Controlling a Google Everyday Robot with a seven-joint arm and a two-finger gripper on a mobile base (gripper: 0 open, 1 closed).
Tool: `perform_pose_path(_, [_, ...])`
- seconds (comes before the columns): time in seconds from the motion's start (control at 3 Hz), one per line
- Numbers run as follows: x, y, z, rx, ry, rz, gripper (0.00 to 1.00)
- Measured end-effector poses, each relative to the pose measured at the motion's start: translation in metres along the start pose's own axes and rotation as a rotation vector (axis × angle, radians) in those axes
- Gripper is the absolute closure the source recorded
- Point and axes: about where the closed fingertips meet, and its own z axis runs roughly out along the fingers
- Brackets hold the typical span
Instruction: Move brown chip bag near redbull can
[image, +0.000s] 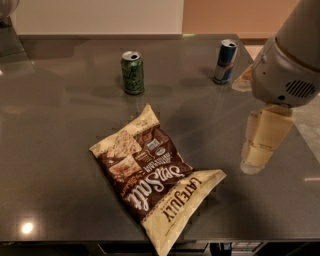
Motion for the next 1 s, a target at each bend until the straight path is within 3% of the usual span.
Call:
perform_pose_path(0.33, [-0.014,0.015,0.026,-0.034,-0.011,0.005,0.0])
perform_pose_path(1.0, [-0.031,0.031,0.083,-0.046,-0.01,0.029,0.0])
